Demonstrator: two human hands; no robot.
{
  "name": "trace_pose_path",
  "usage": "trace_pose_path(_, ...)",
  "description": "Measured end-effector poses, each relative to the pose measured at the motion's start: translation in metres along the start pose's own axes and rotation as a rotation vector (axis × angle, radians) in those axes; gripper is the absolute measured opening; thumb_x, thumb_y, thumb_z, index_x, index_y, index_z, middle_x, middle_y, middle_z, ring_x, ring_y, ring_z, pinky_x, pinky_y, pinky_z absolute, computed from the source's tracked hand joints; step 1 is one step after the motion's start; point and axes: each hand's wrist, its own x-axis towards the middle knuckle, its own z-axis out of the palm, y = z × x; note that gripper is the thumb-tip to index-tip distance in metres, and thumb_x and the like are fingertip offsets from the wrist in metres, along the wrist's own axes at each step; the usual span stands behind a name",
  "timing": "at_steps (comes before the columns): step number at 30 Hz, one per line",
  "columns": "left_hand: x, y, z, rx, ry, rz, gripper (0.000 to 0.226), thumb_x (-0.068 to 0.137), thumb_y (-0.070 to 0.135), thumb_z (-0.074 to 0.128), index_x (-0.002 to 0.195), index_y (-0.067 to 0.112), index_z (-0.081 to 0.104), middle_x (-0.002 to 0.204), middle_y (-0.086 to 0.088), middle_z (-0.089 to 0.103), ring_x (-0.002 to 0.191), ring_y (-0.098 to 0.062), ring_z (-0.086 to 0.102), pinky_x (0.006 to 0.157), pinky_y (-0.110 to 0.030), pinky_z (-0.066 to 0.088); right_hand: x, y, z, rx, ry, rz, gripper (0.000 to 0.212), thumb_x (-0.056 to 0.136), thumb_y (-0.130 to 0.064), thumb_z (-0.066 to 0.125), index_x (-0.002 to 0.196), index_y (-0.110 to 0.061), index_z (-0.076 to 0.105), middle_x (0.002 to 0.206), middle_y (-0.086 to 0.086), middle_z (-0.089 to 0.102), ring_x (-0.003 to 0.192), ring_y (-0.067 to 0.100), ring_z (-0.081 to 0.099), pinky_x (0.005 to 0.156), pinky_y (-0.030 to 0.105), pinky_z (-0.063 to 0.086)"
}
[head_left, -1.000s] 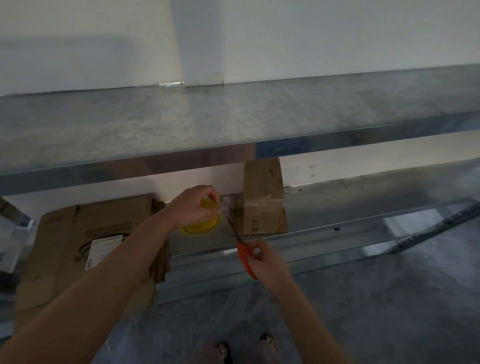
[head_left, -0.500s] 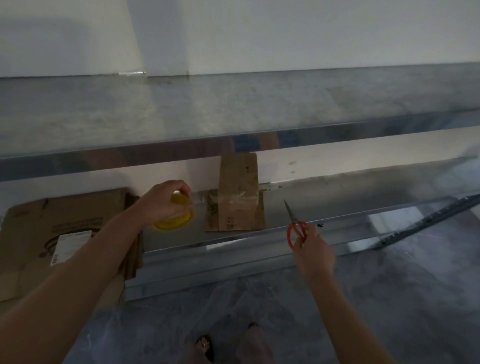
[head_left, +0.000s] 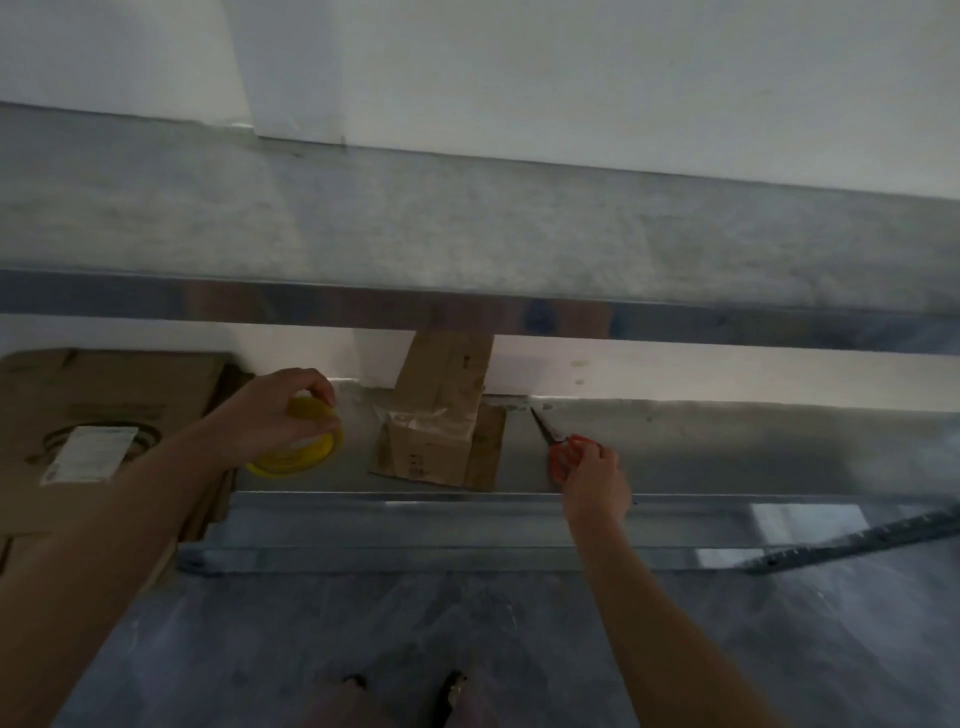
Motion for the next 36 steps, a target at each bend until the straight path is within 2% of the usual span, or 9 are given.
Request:
trace_pose_path(3,-0.002,-0.001,0.000,-0.015,0.000,-0.019,0.017,0.082,0.032,0.074,0.090,0.037,0.061,0.100,0.015,0.061,0.089,-0.008,0.057,0.068,-0.027,0.046,0.008,0.008,-0.006,-0.103,-0.042,-0.051,0.040,0.098,-0.039,0.048,0.136,-0.026,0.052,0.135,0.002,0.051,0.122,0.027,0.042,0.093,0.041,0.045)
trace_pose_path(6,-0.004,0.000,0.000,-0.023,-0.002,-0.016,0.016,0.082,0.031,0.074,0.090,0.036,0.061,0.100,0.016,0.061,0.091,-0.007,0.058,0.070,-0.026,0.045,-0.003,0.004,-0.014,-0.043,-0.023,-0.073,0.041,0.099,-0.039,0.043,0.138,-0.029,0.049,0.140,0.001,0.047,0.128,0.027,0.038,0.101,0.044,0.037)
trace_pose_path(8,-0.006,0.000,0.000,-0.022,-0.009,-0.010,0.017,0.081,0.030,0.074,0.090,0.035,0.061,0.100,0.014,0.061,0.093,-0.008,0.057,0.073,-0.026,0.044,-0.027,-0.008,-0.021,0.099,0.060,-0.103,0.042,0.098,-0.037,0.046,0.139,-0.026,0.049,0.143,0.003,0.045,0.130,0.029,0.038,0.104,0.047,0.036)
trace_pose_path(11,-0.008,-0.001,-0.004,-0.036,-0.024,-0.019,0.017,0.081,0.030,0.074,0.090,0.035,0.061,0.100,0.016,0.061,0.093,-0.006,0.057,0.073,-0.023,0.042,-0.084,-0.038,-0.028,0.260,0.261,-0.289,0.049,0.095,-0.030,0.057,0.142,-0.017,0.049,0.145,0.010,0.047,0.135,0.035,0.039,0.109,0.052,0.035)
trace_pose_path(14,-0.008,-0.002,-0.010,-0.029,-0.067,0.027,0.017,0.081,0.029,0.074,0.090,0.036,0.060,0.102,0.016,0.059,0.096,-0.004,0.056,0.075,-0.020,0.041,-0.140,-0.086,-0.033,0.379,0.381,-0.423,0.056,0.094,-0.042,0.055,0.142,-0.016,0.049,0.148,0.011,0.045,0.140,0.034,0.036,0.114,0.052,0.033)
trace_pose_path(17,-0.007,-0.002,-0.016,-0.022,-0.109,0.071,0.018,0.082,0.032,0.073,0.092,0.037,0.059,0.103,0.017,0.058,0.097,-0.004,0.054,0.078,-0.023,0.043,-0.169,-0.142,-0.035,0.433,0.398,-0.418,0.059,0.091,-0.044,0.062,0.143,-0.022,0.048,0.151,0.010,0.041,0.144,0.035,0.028,0.115,0.050,0.027)
trace_pose_path(22,-0.003,-0.005,-0.022,-0.001,-0.137,0.142,0.019,0.082,0.028,0.072,0.097,0.031,0.061,0.105,0.012,0.059,0.099,-0.009,0.054,0.079,-0.025,0.040,-0.160,-0.201,-0.029,0.426,0.352,-0.259,0.053,0.090,-0.054,0.058,0.139,-0.036,0.051,0.157,0.006,0.031,0.150,0.033,0.007,0.118,0.056,0.017)
trace_pose_path(30,0.003,-0.012,-0.018,-0.156,-0.190,0.152,0.020,0.094,0.029,0.059,0.103,0.013,0.065,0.105,0.000,0.062,0.099,-0.012,0.057,0.081,-0.019,0.041,-0.145,-0.215,0.003,0.452,0.552,-0.240,0.039,0.082,-0.043,0.074,0.118,-0.027,0.068,0.146,0.012,0.045,0.146,0.038,0.019,0.110,0.057,0.036)
trace_pose_path(36,0.012,-0.028,-0.021,0.052,-0.162,0.211,0.011,0.095,0.021,0.057,0.101,0.015,0.064,0.106,0.000,0.061,0.099,-0.016,0.056,0.082,-0.025,0.039,-0.130,-0.192,0.004,0.389,0.582,-0.326,0.038,0.081,-0.036,0.077,0.117,-0.026,0.069,0.142,0.014,0.050,0.143,0.044,0.025,0.104,0.052,0.041)
